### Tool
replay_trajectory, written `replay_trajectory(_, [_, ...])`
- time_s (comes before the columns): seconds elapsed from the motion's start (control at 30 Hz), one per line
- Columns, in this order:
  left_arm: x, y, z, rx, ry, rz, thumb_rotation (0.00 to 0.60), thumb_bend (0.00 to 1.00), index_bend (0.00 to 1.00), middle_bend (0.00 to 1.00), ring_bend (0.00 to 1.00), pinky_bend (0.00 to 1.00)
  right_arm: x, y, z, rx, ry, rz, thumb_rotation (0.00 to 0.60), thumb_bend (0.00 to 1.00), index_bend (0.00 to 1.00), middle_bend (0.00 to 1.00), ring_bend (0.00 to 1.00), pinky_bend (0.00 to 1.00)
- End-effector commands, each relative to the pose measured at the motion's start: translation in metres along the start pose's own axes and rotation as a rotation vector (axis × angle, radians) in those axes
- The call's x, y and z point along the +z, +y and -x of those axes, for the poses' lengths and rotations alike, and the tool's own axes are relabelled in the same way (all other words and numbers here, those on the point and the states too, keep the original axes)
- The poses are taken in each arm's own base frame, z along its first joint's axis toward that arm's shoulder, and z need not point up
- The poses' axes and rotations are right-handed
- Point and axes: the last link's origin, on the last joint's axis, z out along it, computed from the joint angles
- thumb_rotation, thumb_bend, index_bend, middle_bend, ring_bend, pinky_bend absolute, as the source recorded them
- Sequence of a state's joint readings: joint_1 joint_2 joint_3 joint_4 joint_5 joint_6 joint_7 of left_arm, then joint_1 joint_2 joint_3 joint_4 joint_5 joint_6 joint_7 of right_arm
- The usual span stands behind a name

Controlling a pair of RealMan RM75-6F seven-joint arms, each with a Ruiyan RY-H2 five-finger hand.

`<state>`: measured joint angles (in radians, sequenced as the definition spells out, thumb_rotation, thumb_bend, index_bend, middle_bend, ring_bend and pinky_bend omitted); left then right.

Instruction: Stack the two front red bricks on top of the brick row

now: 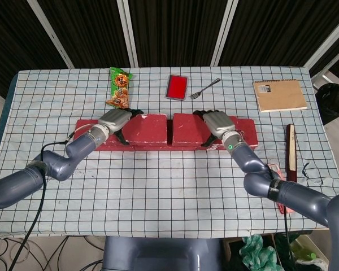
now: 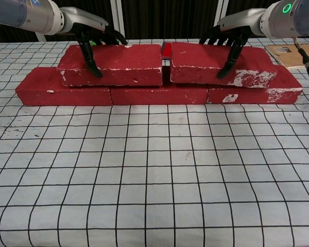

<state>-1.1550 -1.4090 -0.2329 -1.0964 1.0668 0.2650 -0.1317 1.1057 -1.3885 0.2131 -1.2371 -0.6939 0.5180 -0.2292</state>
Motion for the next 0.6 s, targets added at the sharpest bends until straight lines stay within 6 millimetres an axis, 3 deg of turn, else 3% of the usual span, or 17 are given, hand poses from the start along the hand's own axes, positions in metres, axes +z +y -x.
replay_trajectory(0.03, [0.0009, 0.0003, 0.0010, 0.002, -0.006, -0.001, 0.600, 0.23, 0.17, 0.17, 0.06, 0.12, 0.0020, -0.0010, -0.0005, -0.002, 0.009, 0.000, 0.600, 0.05, 0.21, 0.22, 0.21, 0.19])
replay_trajectory(0.6, [0.0004, -0.0057, -0.0030, -0.006, 0.010, -0.019, 0.600, 0.23, 0.17, 0.17, 0.06, 0.11, 0.0054, -0.0036, 0.0022, 0.002, 0.008, -0.007, 0.600, 0.05, 0.21, 0.22, 0.21, 0.19])
